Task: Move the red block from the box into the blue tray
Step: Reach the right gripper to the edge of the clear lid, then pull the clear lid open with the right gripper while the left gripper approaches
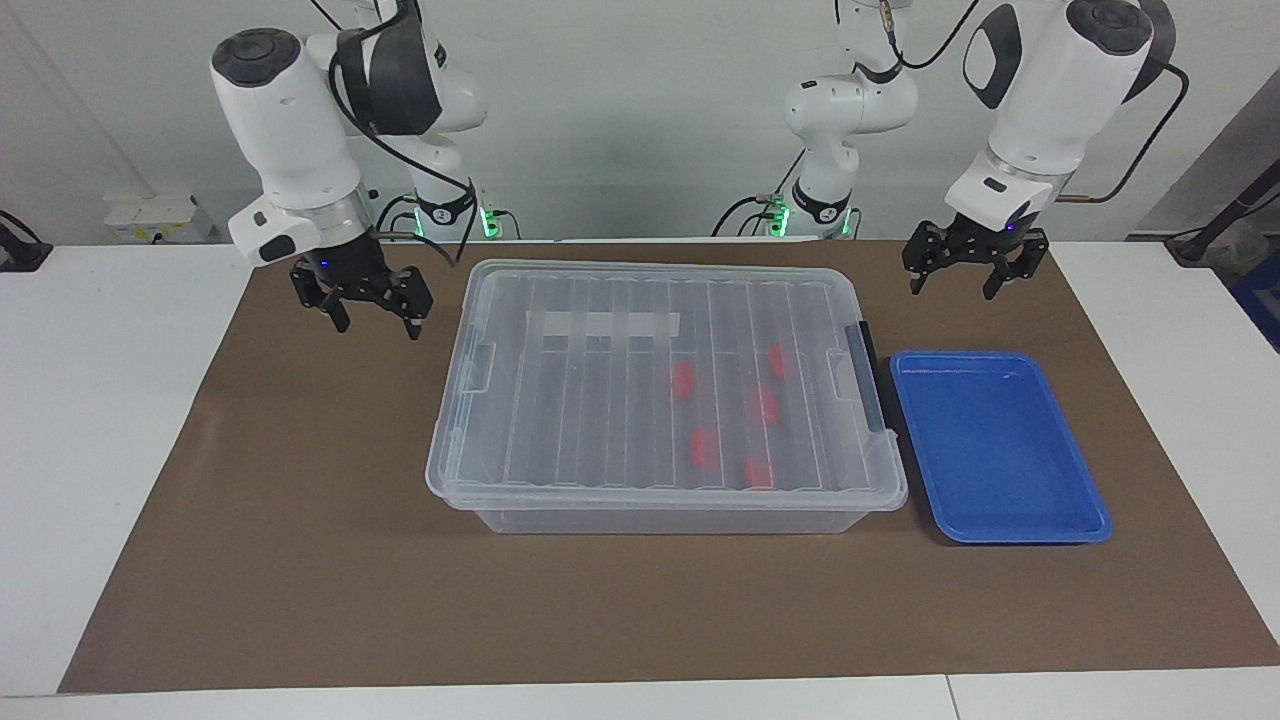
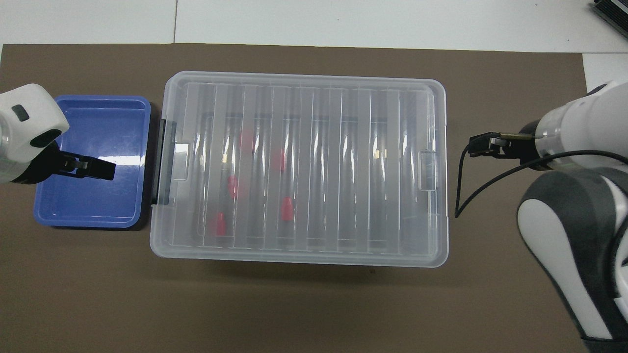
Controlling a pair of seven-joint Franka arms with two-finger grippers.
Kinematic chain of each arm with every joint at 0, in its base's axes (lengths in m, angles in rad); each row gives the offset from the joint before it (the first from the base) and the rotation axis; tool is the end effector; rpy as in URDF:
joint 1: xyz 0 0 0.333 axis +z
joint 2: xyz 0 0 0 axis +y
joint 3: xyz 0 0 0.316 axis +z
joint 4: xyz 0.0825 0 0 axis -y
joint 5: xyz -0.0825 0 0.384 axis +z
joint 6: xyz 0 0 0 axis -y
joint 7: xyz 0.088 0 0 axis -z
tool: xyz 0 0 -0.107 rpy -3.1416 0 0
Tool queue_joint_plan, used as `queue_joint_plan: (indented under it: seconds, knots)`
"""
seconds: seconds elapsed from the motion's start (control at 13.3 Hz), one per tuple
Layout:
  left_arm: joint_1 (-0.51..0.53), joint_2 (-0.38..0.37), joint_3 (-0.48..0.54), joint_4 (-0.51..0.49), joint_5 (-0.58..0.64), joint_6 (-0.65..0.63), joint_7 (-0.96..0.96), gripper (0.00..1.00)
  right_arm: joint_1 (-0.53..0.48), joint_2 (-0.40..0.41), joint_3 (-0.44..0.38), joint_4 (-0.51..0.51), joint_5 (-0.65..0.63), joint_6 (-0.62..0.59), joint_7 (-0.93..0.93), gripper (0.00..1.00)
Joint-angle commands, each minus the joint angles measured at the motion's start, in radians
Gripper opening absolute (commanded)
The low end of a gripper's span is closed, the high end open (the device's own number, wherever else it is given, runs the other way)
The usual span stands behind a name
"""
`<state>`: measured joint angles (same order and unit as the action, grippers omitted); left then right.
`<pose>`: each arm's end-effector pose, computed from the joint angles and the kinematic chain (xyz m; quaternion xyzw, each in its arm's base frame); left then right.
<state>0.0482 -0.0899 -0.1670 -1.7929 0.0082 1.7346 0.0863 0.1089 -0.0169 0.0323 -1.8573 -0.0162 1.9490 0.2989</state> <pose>0.5329 -0.0662 0.5814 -0.9945 0.1027 -0.0154 0.0113 0.5628 0.0790 0.5308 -0.9956 0.0761 -0.0547 0.0041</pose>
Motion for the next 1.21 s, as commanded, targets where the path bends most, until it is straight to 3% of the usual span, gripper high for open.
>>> queue_joint_plan:
  seconds: [0.0,0.53,1.13]
  knots:
    - [0.009,-0.024,-0.003,-0.019,0.016,-0.006,0.016,1.0,0.047,-0.017,0.005,-0.106,0.016,0.123,0.043,1.0]
    - [0.009,-0.024,-0.003,-0.019,0.016,-0.006,0.015,1.0,0.065,-0.032,0.003,-0.218,0.016,0.151,0.062,1.0]
    - [0.007,-0.024,-0.003,-0.016,0.015,-0.001,0.001,1.0,-0.075,-0.04,0.001,-0.232,0.016,0.125,-0.127,1.0]
